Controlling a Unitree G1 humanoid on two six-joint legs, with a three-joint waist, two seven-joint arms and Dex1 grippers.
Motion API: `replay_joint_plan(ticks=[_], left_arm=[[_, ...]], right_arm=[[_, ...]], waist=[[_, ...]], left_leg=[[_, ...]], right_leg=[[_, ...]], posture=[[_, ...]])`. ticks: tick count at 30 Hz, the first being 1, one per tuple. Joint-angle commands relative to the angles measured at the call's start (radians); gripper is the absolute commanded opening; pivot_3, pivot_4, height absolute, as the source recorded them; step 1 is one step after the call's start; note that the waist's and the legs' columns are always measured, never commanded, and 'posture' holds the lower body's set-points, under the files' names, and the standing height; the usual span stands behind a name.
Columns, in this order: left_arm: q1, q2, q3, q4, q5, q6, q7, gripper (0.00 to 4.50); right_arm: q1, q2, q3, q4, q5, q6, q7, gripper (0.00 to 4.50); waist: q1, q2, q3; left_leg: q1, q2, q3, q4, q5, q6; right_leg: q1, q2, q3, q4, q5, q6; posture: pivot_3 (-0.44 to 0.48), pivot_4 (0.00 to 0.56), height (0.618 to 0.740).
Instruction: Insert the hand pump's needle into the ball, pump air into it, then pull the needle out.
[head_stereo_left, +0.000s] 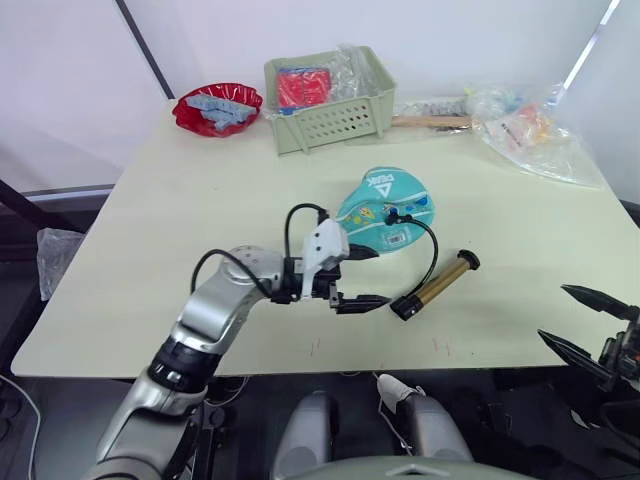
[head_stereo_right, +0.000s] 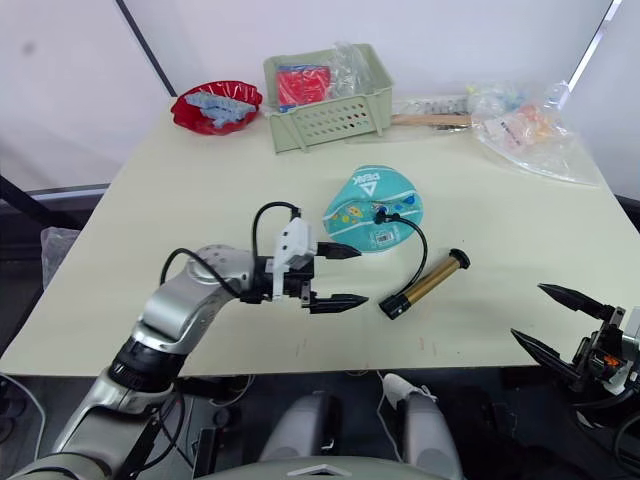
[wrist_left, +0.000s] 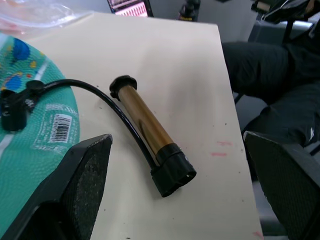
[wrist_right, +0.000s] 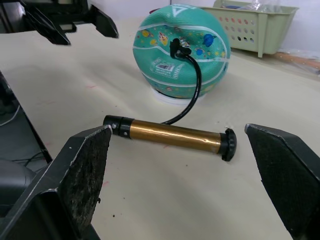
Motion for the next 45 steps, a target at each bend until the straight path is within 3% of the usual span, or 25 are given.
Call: replay_joint_plan(ticks=[1, 6, 16, 32, 45], left_arm=[[-0.056, -0.049, -0.047, 0.02, 0.031, 0.02, 0.015, 4.47], [-0.134, -0.154, -0.102, 0.065, 0.042, 0.155, 0.068, 4.47], [-0.239, -0.316, -0.199, 0.189, 0.14, 0.261, 0.19, 4.47], [-0.295, -0.525, -0.267, 0.43, 0.292, 0.251, 0.352, 4.47], [-0.336, -0.611, -0.291, 0.646, 0.399, 0.198, 0.383, 4.47]], right_arm=[[0.003, -0.004, -0.011, -0.04, 0.011, -0.013, -0.008, 4.5], [0.018, 0.0, -0.018, -0.047, 0.013, -0.018, -0.014, 4.5], [0.035, 0.008, -0.025, -0.053, 0.017, -0.03, -0.037, 4.5], [0.074, 0.045, -0.012, -0.082, -0.016, -0.06, -0.098, 4.5], [0.093, 0.049, -0.02, -0.095, -0.015, -0.076, -0.12, 4.5]], waist=[[0.0, -0.001, 0.0], [0.0, -0.001, 0.001], [0.001, -0.001, 0.001], [-0.001, -0.002, 0.001], [-0.001, -0.003, 0.002]], left_leg=[[0.0, 0.0, 0.001, 0.001, 0.0, 0.0], [0.0, 0.0, 0.002, 0.0, 0.0, 0.0], [0.0, 0.0, 0.002, 0.001, 0.0, 0.0], [-0.001, -0.001, 0.004, 0.001, 0.0, 0.001], [-0.002, -0.001, 0.004, 0.0, -0.001, 0.001]], right_leg=[[0.0, 0.0, 0.0, 0.0, 0.0, 0.001], [0.0, 0.0, 0.001, 0.0, 0.001, 0.001], [0.0, 0.0, 0.001, 0.0, 0.002, 0.003], [-0.001, 0.0, 0.002, -0.001, 0.001, 0.003], [-0.001, 0.0, 0.002, -0.002, 0.001, 0.003]], posture=[[0.0, 0.15, 0.738], [0.0, 0.15, 0.738], [0.0, 0.15, 0.738], [0.0, 0.15, 0.738], [0.0, 0.15, 0.738]])
